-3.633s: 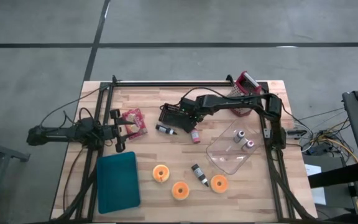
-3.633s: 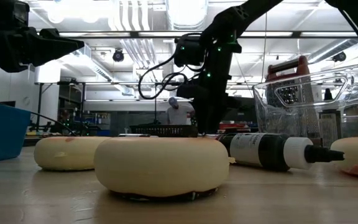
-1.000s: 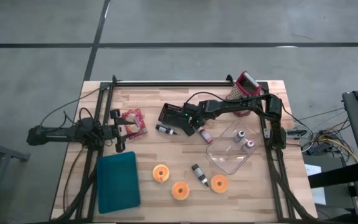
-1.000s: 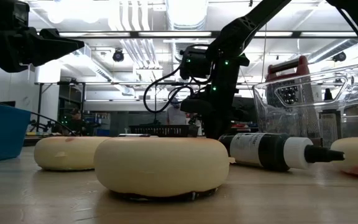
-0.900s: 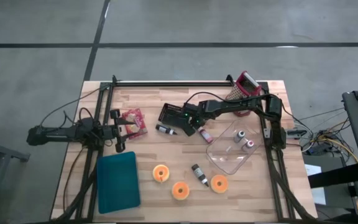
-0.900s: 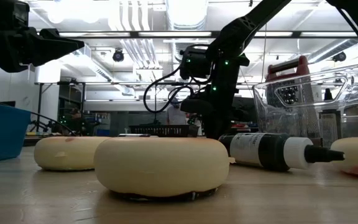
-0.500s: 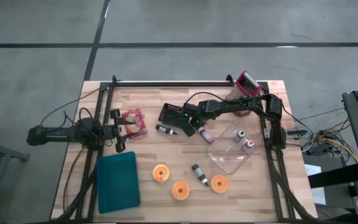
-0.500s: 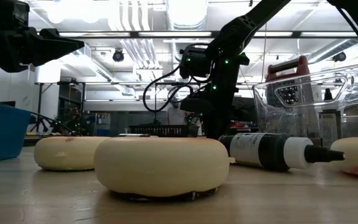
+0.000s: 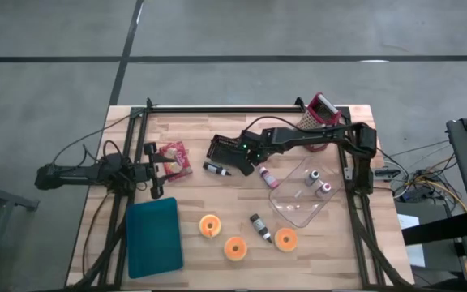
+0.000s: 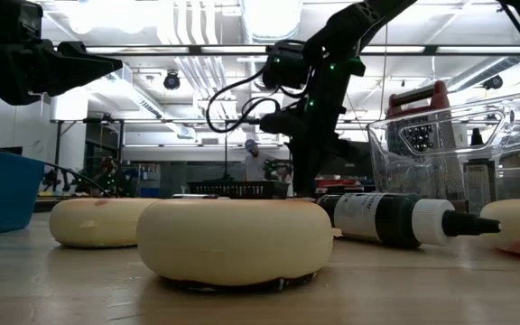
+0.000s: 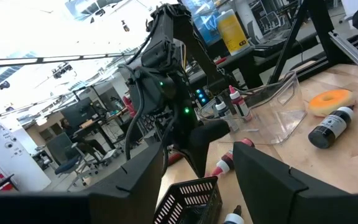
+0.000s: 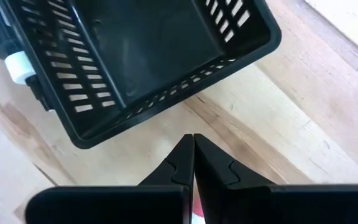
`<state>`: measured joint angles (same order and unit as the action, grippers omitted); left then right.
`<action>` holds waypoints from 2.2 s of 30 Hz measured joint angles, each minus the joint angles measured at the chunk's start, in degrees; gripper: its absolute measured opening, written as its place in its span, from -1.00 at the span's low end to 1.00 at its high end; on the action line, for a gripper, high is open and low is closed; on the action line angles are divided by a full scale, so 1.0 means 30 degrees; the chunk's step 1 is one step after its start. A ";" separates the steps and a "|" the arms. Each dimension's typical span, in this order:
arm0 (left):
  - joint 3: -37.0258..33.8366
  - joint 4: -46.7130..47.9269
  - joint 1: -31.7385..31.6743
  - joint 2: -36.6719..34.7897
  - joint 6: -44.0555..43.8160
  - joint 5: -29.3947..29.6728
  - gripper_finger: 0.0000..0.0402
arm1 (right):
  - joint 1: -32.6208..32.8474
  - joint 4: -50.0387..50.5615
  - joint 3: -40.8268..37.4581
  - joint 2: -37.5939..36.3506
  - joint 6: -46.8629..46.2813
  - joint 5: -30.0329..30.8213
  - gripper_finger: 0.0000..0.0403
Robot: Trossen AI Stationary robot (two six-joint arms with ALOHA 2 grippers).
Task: Pick & Place Food Item
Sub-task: Put the pink food coloring bottle into the transparent bin
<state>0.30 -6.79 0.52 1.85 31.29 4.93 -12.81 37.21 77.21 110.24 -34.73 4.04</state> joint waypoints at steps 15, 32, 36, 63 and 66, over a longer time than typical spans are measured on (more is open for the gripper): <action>0.0000 -0.0006 -0.0002 0.0000 -0.0002 0.0002 -0.01 | 0.0024 0.1122 0.0202 -0.0628 0.0601 -0.1146 -0.88; 0.0003 0.0000 0.0003 0.0000 -0.0002 0.0005 -0.01 | -0.0662 0.2831 0.0401 -0.0621 0.0731 -0.2531 -0.40; -0.0001 0.0000 0.0004 0.0000 -0.0002 0.0005 -0.01 | -0.0761 0.3428 0.0404 -0.0465 0.0739 -0.2530 -0.42; 0.0005 0.0000 -0.0002 0.0000 -0.0002 0.0000 -0.01 | -0.0190 1.0573 0.5398 -0.0373 0.0565 -0.2282 -0.36; 0.0005 0.0000 0.0005 0.0007 -0.0002 0.0005 -0.01 | -0.0230 1.0490 0.5934 -0.0373 0.0565 -0.2199 -0.33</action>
<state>0.32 -6.79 0.53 1.87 31.29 4.95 -13.50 68.68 95.01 109.12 -33.04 -2.56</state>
